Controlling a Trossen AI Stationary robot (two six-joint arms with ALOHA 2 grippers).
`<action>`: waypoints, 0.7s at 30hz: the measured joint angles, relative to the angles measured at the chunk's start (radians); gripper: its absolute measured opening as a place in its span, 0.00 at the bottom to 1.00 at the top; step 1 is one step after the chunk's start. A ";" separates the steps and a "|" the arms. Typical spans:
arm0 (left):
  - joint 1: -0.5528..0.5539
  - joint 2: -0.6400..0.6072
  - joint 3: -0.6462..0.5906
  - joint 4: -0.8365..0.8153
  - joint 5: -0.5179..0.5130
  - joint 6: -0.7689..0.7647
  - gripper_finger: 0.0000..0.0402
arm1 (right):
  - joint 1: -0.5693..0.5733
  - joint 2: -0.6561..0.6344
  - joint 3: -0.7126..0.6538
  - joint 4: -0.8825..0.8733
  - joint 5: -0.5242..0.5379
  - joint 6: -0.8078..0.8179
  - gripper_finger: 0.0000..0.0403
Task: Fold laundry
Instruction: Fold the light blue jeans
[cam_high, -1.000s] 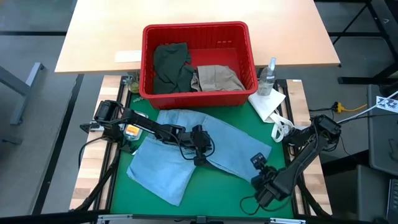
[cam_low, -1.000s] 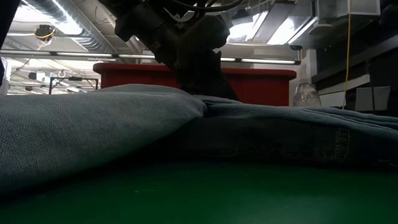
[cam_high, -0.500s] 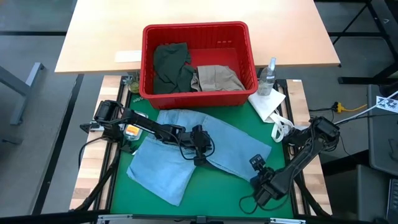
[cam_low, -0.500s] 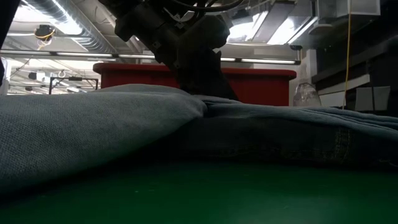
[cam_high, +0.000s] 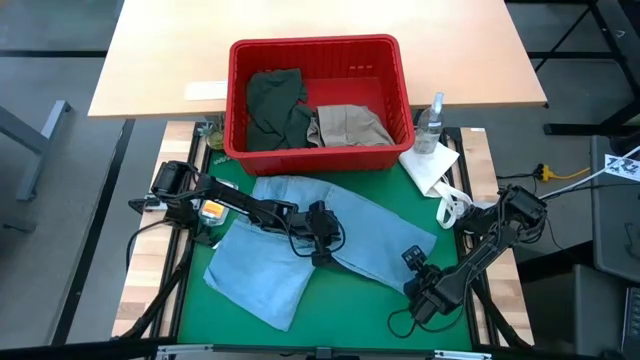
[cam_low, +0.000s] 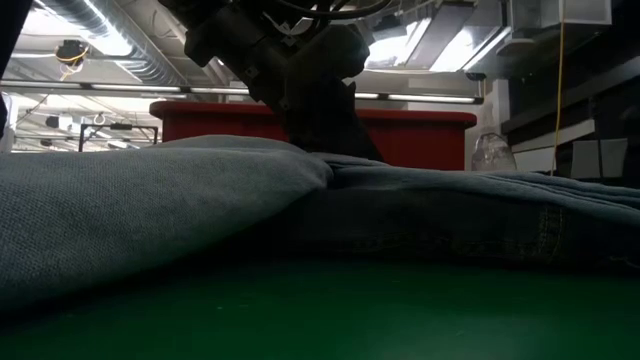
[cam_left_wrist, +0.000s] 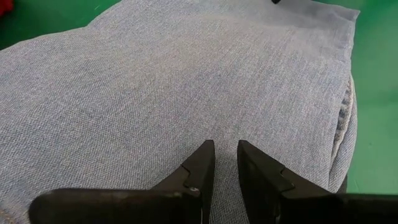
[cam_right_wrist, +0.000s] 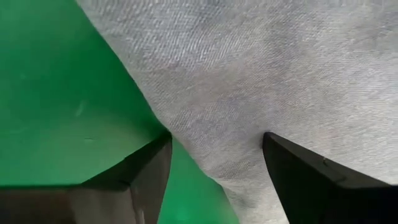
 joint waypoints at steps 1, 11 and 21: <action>0.000 0.000 0.000 0.000 0.000 0.000 0.17 | 0.000 -0.001 -0.005 0.002 0.001 0.000 0.61; 0.000 -0.004 0.000 0.016 0.000 0.005 0.17 | 0.000 0.002 -0.013 0.013 0.020 0.000 0.23; 0.000 -0.073 0.000 0.009 0.000 0.011 0.17 | -0.001 0.003 -0.008 0.012 0.025 0.001 0.07</action>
